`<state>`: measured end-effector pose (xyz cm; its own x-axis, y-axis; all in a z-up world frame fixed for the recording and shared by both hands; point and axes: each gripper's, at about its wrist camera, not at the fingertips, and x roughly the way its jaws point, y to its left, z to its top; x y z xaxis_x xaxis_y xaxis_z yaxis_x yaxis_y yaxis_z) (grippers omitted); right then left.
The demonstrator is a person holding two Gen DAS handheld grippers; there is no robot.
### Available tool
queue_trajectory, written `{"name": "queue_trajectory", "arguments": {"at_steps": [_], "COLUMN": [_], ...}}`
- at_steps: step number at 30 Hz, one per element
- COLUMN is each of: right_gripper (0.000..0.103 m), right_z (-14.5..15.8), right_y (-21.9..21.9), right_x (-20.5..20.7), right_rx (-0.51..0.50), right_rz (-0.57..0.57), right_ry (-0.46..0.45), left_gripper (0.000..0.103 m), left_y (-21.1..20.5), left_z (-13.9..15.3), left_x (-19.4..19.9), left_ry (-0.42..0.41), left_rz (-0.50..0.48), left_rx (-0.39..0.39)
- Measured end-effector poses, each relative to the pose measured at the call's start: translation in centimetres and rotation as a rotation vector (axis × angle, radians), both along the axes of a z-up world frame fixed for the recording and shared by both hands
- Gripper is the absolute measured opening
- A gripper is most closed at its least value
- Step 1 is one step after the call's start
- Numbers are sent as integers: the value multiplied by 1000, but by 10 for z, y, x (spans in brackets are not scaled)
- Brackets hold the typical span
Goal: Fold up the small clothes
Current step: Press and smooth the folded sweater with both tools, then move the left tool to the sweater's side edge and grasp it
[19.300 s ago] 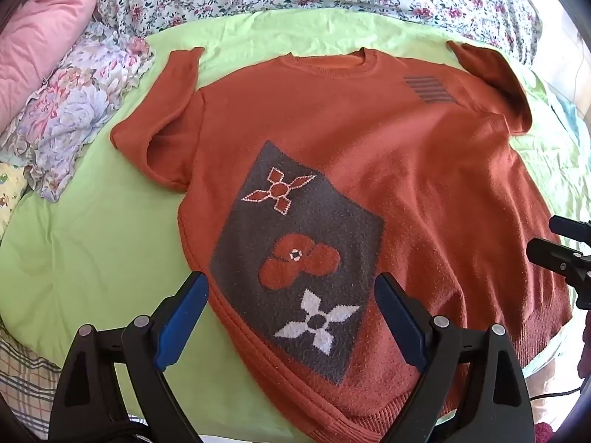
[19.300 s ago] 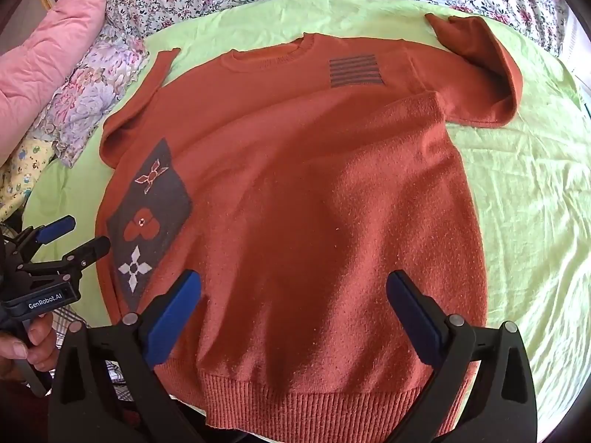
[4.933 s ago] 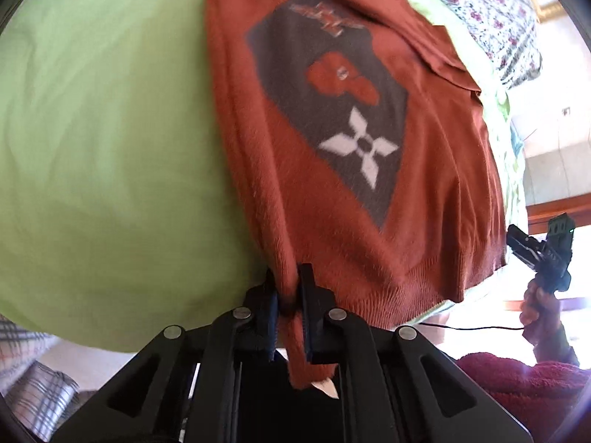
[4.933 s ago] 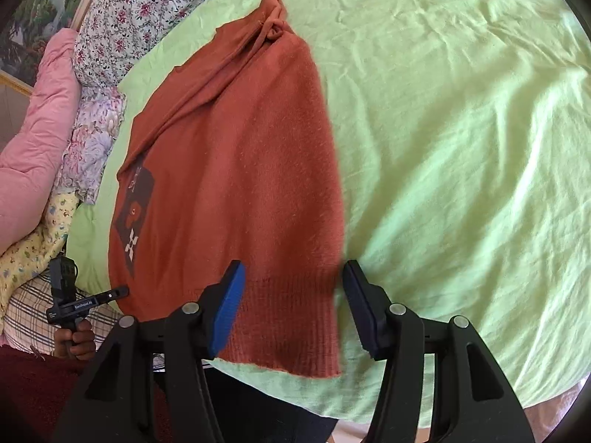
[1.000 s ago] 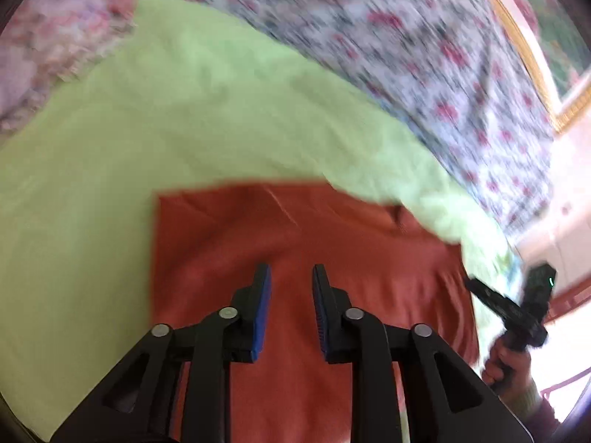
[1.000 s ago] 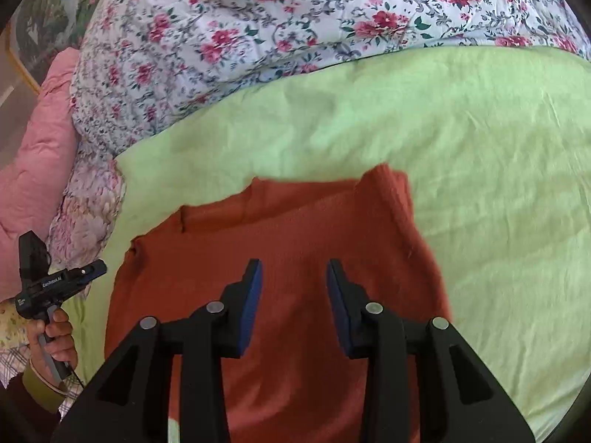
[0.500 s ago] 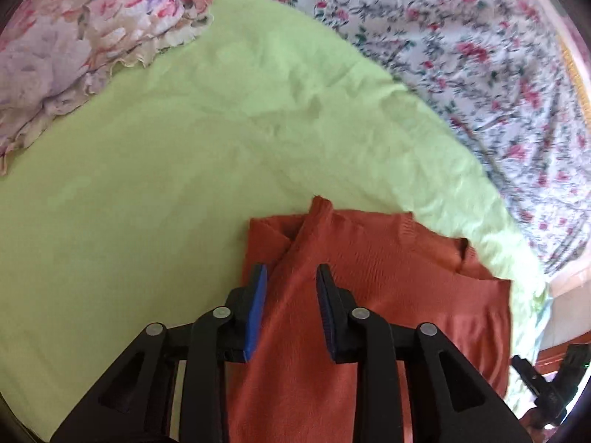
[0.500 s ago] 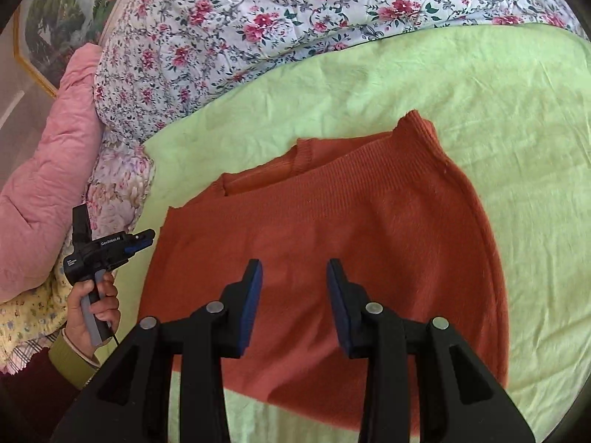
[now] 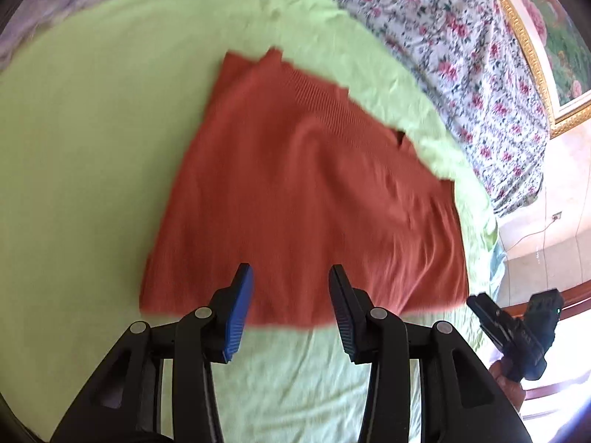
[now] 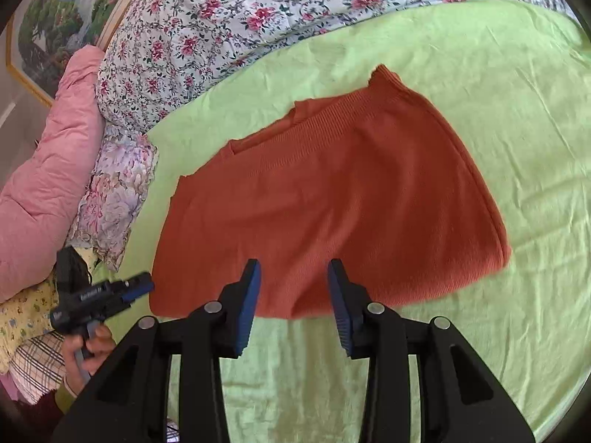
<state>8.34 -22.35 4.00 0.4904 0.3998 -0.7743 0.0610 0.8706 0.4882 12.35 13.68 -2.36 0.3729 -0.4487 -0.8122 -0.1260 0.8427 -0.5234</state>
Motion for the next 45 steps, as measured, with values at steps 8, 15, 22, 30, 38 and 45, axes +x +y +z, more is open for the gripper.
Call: {"name": "queue_trajectory", "arguments": {"at_steps": [8, 15, 22, 30, 38, 45], "right_gripper": [42, 44, 45, 46, 46, 46], "right_z": [-9, -10, -13, -17, -21, -23], "right_y": [10, 17, 19, 13, 8, 6], "right_x": [-1, 4, 8, 11, 18, 30], "right_rx": [14, 25, 34, 38, 47, 50], "right_rz": [79, 144, 188, 205, 219, 246], "right_ry": [37, 42, 56, 73, 92, 95], "left_gripper": [51, 56, 57, 65, 67, 55], "left_y": [2, 6, -1, 2, 25, 39], "left_z": [-14, -19, -31, -42, -65, -60], "left_x": [-41, -53, -60, -56, -38, -8], "left_ry": [56, 61, 84, 88, 96, 24], "left_rz": [86, 191, 259, 363, 567, 596], "left_rx": [-30, -56, -94, -199, -254, -173]}}
